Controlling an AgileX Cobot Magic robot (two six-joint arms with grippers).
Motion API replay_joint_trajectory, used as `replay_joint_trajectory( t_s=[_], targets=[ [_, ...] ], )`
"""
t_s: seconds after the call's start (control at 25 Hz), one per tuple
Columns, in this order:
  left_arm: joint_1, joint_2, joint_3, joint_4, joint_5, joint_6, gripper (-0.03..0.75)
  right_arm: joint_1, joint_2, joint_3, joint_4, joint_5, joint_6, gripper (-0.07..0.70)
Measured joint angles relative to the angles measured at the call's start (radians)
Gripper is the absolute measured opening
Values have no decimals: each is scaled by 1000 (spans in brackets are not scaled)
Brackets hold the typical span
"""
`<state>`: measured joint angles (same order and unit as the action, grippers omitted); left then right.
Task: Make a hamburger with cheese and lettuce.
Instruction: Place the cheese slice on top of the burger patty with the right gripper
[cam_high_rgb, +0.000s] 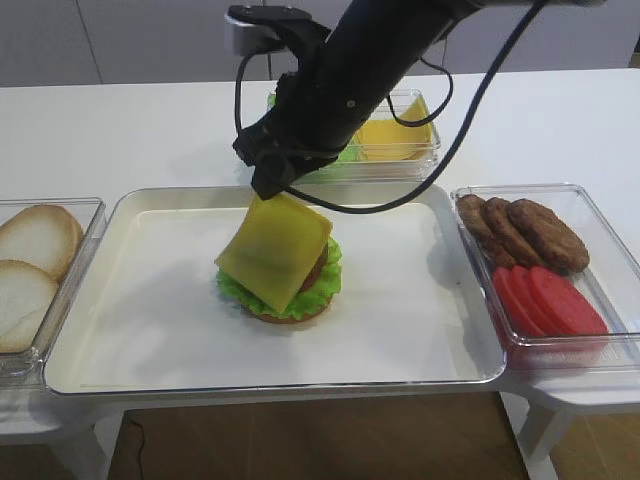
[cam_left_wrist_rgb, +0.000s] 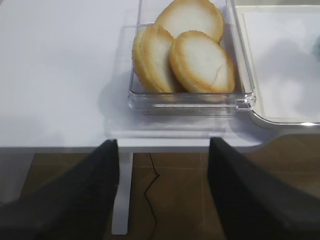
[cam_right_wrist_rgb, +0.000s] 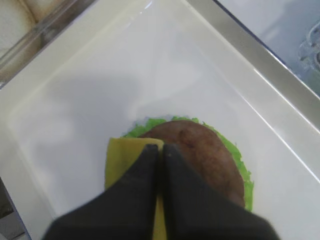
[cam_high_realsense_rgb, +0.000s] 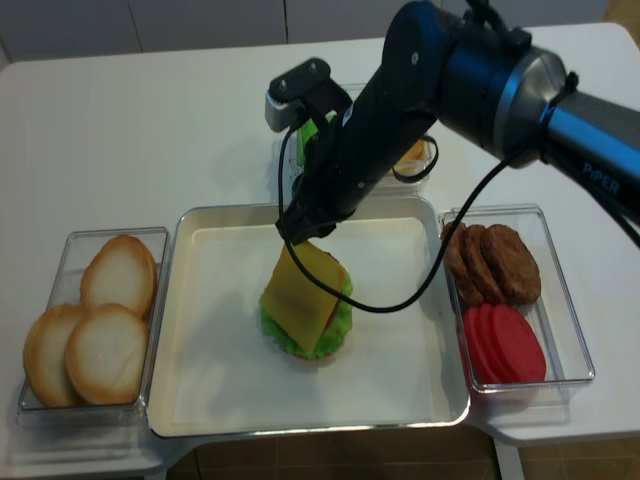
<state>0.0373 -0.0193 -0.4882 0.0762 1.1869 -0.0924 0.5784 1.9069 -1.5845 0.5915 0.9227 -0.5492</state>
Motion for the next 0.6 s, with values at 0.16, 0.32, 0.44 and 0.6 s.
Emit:
replay_joint_trajectory(
  t_s=[0.16, 0.32, 0.44, 0.6],
  targets=[
    [0, 0, 0, 0, 0, 0, 418, 0, 11, 0, -4, -8, -16, 28],
    [0, 0, 0, 0, 0, 0, 418, 0, 11, 0, -8, -40, -33, 28],
    [0, 0, 0, 0, 0, 0, 418, 0, 13, 0, -10, -55, -47, 28],
    [0, 0, 0, 0, 0, 0, 418, 0, 31, 0, -21, -62, -51, 28]
  ],
)
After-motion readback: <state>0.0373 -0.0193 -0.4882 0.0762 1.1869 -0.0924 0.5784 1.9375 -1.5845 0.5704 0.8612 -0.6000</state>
